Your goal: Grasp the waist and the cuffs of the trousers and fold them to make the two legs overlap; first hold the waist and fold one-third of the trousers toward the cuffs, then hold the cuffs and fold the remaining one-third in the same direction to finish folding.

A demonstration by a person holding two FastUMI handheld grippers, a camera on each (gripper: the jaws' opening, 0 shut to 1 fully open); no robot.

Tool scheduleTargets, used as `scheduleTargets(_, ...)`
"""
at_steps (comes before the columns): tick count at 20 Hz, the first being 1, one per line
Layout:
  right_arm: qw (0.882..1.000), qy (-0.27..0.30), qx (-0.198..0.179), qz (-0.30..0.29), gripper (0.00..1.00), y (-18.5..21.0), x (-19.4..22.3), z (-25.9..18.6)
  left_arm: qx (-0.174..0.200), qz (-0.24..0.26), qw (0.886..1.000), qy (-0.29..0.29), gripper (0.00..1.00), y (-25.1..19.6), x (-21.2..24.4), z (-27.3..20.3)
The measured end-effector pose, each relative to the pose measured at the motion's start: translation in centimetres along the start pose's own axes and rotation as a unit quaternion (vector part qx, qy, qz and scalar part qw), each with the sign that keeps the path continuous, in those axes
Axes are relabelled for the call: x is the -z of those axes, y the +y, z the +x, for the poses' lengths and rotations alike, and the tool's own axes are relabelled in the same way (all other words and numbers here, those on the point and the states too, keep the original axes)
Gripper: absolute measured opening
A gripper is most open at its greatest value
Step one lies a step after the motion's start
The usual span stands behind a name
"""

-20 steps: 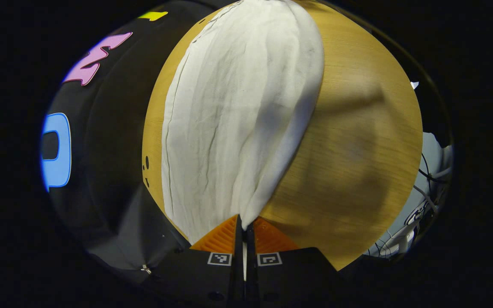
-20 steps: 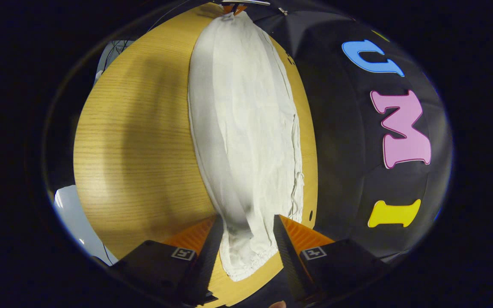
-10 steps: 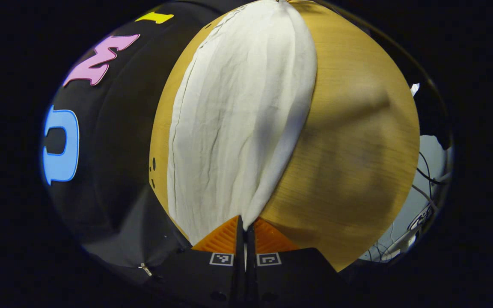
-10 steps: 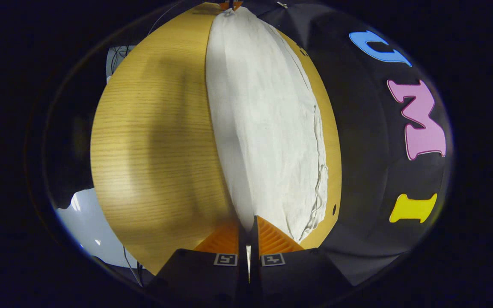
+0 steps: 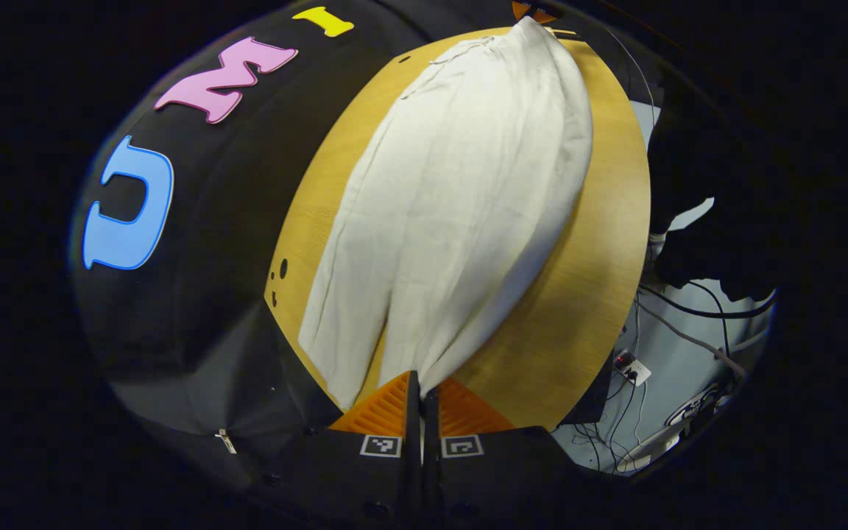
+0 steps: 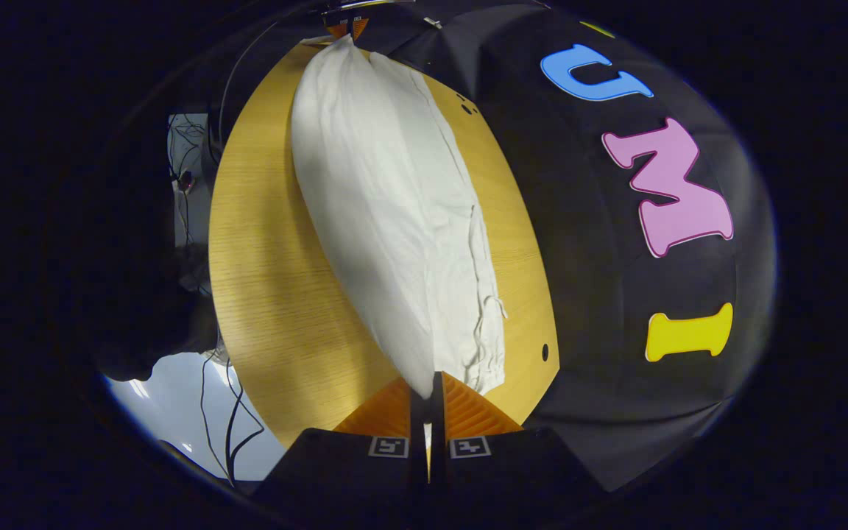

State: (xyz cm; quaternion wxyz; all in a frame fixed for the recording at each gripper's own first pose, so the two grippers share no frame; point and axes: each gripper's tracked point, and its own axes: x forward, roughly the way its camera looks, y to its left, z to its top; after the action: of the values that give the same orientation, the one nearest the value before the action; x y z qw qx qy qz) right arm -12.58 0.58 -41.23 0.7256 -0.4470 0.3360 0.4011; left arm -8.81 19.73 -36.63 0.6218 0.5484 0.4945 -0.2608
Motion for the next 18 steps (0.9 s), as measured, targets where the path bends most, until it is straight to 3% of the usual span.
scheduleTargets(3,1.0,-0.002,0.028,0.004,0.05,-4.5,-1.0,1.1,-0.018,-0.018,1.0,-0.009,0.05,4.6,-1.5,0.3)
scheduleTargets(8,0.998,0.001,0.055,-0.001,0.05,-10.3,-2.4,6.5,-0.03,-0.029,0.999,-0.011,0.05,11.6,-3.7,5.3)
scheduleTargets(14,1.0,0.012,0.022,0.012,0.05,-11.3,-2.0,14.3,0.023,-0.017,1.0,0.009,0.05,12.8,-3.9,13.8)
scheduleTargets(18,0.999,0.029,-0.019,0.032,0.05,-9.9,-0.9,18.6,0.047,0.008,0.999,0.026,0.05,13.0,-4.1,18.2)
